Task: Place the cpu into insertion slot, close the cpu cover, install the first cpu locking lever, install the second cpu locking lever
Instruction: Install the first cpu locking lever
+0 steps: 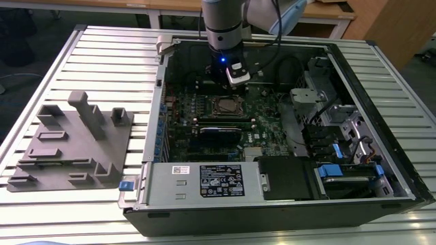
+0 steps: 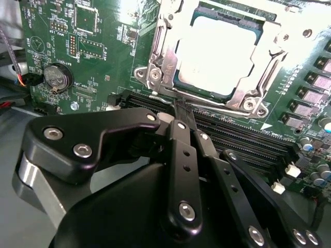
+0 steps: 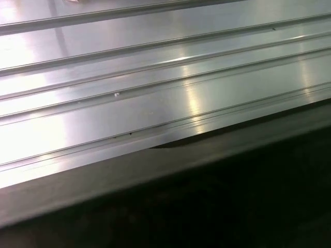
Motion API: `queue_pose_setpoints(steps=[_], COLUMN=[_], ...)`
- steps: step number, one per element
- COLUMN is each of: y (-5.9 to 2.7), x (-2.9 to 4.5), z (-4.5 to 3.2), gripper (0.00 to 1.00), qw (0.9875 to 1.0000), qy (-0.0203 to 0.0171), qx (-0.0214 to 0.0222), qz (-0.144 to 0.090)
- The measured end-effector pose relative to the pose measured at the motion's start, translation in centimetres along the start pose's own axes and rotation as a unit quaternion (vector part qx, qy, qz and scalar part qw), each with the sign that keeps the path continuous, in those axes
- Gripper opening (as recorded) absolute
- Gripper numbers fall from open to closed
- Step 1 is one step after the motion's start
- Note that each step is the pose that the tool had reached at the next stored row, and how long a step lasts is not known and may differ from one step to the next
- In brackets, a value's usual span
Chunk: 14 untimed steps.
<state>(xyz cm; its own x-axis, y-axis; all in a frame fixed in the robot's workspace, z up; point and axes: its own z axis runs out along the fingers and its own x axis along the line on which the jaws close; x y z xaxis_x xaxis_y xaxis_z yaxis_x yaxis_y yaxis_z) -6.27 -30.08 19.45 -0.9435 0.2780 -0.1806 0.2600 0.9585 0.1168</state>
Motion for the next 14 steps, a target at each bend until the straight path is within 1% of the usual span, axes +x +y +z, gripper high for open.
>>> queue_pose_setpoints(steps=[3,14], y=[-0.01,0.01], x=[0.03,0.05], z=[0.02,0.04], gripper=[0.11,0.11], qw=[1.0,1.0], qy=[-0.0013,-0.0015], qx=[-0.0001,0.0003], qz=[0.0,0.0])
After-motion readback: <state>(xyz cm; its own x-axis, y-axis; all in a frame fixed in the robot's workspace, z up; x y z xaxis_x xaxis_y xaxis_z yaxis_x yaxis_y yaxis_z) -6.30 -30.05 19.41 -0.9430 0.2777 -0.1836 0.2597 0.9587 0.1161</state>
